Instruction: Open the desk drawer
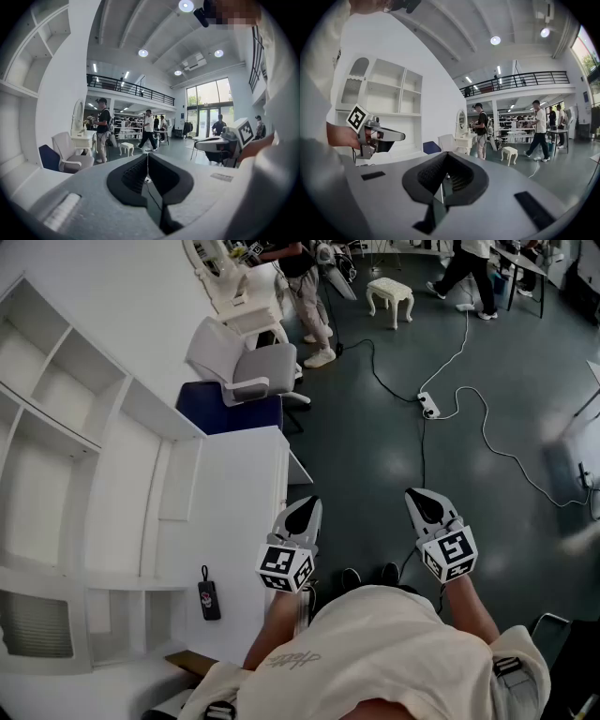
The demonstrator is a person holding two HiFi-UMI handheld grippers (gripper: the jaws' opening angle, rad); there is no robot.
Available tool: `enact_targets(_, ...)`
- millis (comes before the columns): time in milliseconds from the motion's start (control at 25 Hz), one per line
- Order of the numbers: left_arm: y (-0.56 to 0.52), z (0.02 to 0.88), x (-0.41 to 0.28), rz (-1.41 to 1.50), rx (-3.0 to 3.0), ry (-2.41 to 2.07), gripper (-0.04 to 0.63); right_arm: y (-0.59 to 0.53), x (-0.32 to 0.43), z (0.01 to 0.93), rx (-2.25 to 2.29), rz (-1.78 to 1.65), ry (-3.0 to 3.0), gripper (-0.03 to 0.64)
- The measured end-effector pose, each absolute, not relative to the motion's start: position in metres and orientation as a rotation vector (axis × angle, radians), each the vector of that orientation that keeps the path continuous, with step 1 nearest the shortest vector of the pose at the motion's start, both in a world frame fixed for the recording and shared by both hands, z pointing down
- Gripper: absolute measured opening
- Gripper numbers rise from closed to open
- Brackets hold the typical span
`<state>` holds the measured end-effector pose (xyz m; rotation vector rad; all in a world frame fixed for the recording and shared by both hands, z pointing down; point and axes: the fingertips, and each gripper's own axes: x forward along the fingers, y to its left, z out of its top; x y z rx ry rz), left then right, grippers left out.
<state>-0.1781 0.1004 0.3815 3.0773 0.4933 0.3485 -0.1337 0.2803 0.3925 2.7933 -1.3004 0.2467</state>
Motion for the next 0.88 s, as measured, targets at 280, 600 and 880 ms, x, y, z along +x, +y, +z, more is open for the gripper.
enact_targets(280,0.088,0.386,-0.176,0.357,3.065,0.496,0.015,0.273,-0.128,0.389,2.839,0.246,-1.276,0.002)
enact_targets(600,0.052,0.401,-0.18,0.386,3.043,0.472,0.015,0.244,-0.127,0.395,2.835,0.284,-1.229,0.002)
enact_targets(880,0.013,0.425,-0.176,0.372,3.034,0.463,0.015,0.213,-0.134,0.411,2.871,0.32,-1.211,0.002)
